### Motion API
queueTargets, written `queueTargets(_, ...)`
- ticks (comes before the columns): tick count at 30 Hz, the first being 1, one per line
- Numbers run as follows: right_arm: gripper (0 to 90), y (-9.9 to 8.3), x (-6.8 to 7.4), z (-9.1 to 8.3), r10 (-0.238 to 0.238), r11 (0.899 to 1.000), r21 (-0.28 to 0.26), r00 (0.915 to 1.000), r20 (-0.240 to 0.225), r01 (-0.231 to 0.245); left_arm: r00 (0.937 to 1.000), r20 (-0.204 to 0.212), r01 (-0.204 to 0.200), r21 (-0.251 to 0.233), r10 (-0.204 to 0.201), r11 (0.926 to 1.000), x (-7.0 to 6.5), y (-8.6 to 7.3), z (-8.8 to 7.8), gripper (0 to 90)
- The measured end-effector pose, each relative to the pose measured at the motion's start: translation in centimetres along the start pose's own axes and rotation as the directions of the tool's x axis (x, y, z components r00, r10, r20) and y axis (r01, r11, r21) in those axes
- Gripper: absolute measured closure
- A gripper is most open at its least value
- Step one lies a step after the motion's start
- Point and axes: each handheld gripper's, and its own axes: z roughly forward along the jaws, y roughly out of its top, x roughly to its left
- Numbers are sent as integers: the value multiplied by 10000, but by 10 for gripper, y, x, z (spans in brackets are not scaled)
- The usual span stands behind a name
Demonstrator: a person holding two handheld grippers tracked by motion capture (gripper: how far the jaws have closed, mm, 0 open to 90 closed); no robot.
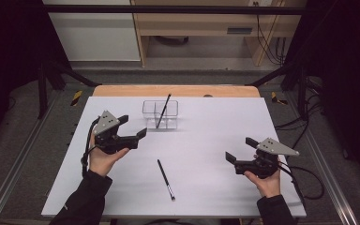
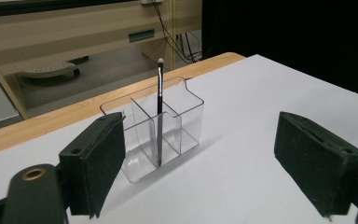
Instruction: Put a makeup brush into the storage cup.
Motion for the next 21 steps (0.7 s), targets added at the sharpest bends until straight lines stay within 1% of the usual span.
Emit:
queueTargets(3,33,0,0,0,-35,10000,10,10000,18,35,9999,88,-105,37,105,9999,-3,-4,-6,144)
queueTargets(8,30,0,0,0,-10,10000,64,10000,43,9,9999,78,-122,68,121,9999,-5,-12,-12,128)
queueTargets(12,27,0,0,0,19,10000,89,10000,41,-19,10000,21,-4,17,4,10000,-4,-20,-17,124)
queueTargets(18,27,-1,0,0,8,10000,95,10000,38,-8,9999,-78,153,66,-152,9999,-2,-30,-26,115)
queueTargets(21,26,0,0,0,33,10000,79,10000,6,-33,9995,-255,169,118,-166,9998,1,-37,-32,110)
